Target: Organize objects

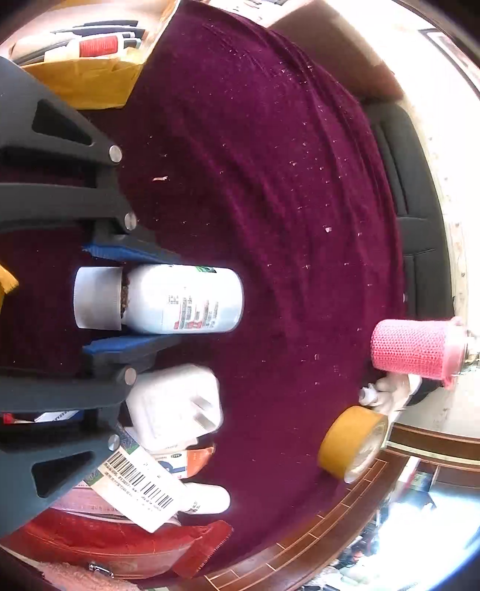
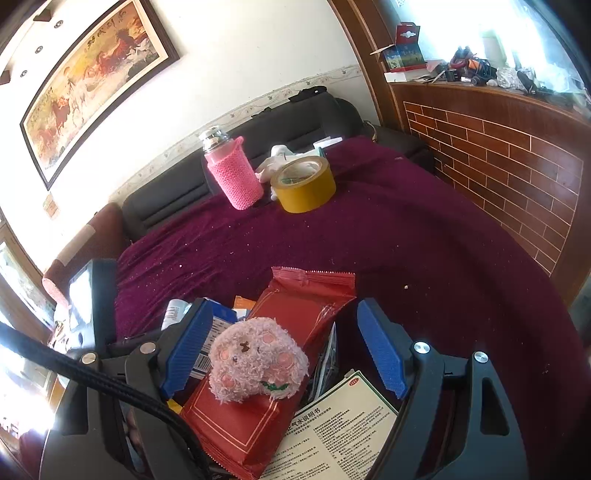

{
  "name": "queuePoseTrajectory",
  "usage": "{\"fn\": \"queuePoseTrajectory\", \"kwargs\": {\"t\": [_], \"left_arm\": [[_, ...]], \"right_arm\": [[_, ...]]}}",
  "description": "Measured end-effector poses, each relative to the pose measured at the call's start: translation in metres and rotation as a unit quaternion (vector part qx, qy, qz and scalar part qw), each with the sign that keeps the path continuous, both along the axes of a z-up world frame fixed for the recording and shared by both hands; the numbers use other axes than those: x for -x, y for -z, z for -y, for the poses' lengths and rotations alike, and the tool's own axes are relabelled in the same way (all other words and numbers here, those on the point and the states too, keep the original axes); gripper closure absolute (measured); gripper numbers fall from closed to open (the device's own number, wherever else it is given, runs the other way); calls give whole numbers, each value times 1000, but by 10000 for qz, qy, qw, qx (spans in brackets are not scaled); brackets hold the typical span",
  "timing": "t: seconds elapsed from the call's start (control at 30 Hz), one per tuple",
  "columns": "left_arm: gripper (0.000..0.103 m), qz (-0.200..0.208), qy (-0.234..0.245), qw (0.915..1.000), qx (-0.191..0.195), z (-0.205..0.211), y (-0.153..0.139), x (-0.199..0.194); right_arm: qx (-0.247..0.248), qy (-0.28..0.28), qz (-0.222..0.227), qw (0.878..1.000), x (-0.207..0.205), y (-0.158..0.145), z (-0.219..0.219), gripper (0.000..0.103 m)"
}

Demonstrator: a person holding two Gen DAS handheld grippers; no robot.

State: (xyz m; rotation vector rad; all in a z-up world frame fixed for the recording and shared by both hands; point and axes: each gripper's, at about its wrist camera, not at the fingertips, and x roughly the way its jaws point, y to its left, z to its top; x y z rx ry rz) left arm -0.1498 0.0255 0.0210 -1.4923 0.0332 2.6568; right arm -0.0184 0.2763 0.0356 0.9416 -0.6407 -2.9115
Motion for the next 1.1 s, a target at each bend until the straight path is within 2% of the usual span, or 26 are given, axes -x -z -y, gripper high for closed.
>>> {"fn": "queuePoseTrajectory", "kwargs": {"t": [0.1,0.2,0.3,0.43,0.57,0.7,0.77,0.83,0.9,0.97,1.03,1.1], "left_arm": [[74,105,-133,9994,-315,12,-7,1],[74,-93,-103,9987,-488,22,-23,-13],[74,-299,-98,9956,-882,37,-48,-46],[74,-738,-35,9913,-1093,63,-82,-98],[74,-1218,-293,9857,-1126,99,-102,-146],[74,-1447,-670,9841,-780,131,-102,-169],[74,-1534,-806,9831,-594,142,-100,-178],[74,-1576,-866,9823,-530,155,-100,-185],[74,-1562,-949,9792,-887,173,-101,-193],[74,-1543,-991,9745,-1294,192,-101,-201],[74,-1522,-1045,9694,-1619,207,-100,-207],[74,-1560,-1042,9658,-1792,216,-98,-215]], "right_arm": [[-125,0,-29,9999,-1,0,3,22],[-250,27,-83,9996,-1,-2,6,22],[-363,24,-84,9993,-1,-2,10,22],[-485,97,-18,9988,0,0,14,23],[-809,140,-33,9966,-2,3,25,23],[-1282,225,-306,9910,-12,0,42,23],[-1507,215,-284,9879,-16,-2,52,23],[-1374,-2,-157,9904,-18,-8,59,23],[-1111,-340,-92,9932,-24,-20,68,22],[-904,-911,55,9917,-23,-33,84,22],[-842,-1564,272,9837,-17,-43,105,22],[-1067,-2153,561,9691,-8,-47,134,22]]}}
